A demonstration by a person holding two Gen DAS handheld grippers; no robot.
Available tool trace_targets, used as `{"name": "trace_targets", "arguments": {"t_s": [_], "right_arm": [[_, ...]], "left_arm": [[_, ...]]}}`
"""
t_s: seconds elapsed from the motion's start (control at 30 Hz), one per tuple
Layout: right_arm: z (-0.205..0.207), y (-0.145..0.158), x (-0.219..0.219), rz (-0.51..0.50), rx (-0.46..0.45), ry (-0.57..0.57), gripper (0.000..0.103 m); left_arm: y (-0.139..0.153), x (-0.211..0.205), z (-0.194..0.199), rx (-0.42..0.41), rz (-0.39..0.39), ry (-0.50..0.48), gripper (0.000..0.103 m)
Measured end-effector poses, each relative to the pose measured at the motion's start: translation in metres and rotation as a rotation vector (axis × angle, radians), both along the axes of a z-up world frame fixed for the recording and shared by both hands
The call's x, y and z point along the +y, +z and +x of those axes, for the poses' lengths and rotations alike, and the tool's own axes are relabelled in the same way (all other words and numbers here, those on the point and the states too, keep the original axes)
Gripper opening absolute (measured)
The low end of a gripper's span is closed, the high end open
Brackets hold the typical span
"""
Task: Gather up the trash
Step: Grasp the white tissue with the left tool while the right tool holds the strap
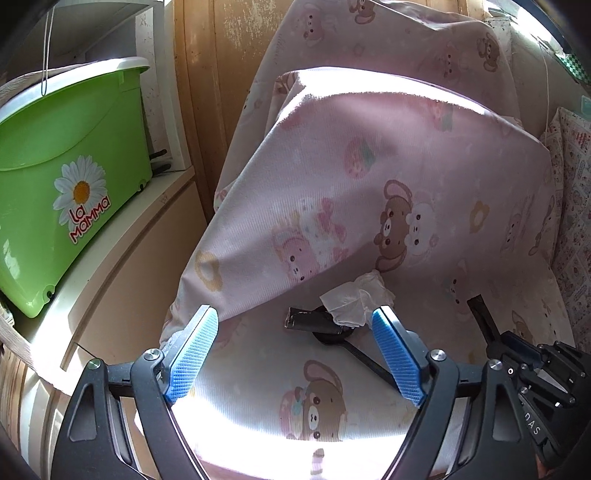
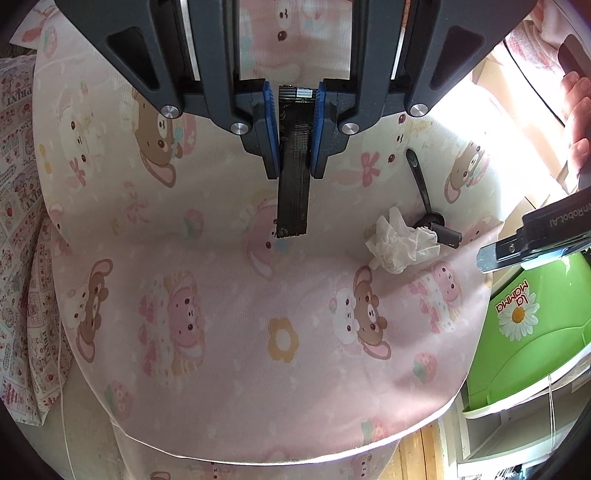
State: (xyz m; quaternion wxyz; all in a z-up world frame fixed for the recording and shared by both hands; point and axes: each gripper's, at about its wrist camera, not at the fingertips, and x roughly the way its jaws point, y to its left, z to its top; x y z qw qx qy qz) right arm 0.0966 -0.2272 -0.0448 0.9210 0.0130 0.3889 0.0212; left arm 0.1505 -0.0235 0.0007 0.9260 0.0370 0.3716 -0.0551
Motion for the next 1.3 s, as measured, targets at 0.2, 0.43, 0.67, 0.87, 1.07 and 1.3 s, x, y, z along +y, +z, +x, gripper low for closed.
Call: {"name": "trace_targets", "arguments": {"t_s": [0.2,0.43,0.67,0.87,1.07,1.3], "right_arm": [[0.005,-0.003,0.005,-0.026,-0.02,-0.033,0.018],[0.013,-0.004,-0.012,0.059,0.026,-0.05,0.018],[0.005,0.0,-0.018,0.072,0.011,-0.049,0.018],[0.0,0.003,-0.012,0.052,0.002,0.002,0.018],[0.001,0.001,-0.011,0.028,0.009,-0.011,0.018],[0.0,0.003,-0.02,0.09,0.006,-0.01,0.018]], "left_arm": [[-0.015,-0.017,0.019,0.053,-0.07,-0.064,0.053],[-0.03,-0.033,0.043,0.117,-0.109,-0.057,0.054],[-0.048,-0.051,0.056,0.148,-0.076,-0.054,0.052],[-0.053,-0.055,0.056,0.148,-0.054,-0.068,0.013],[-0.034,-0.05,0.038,0.085,-0.055,-0.101,0.011],[-0.022,-0.026,0.023,0.071,-0.111,-0.095,0.011]]}}
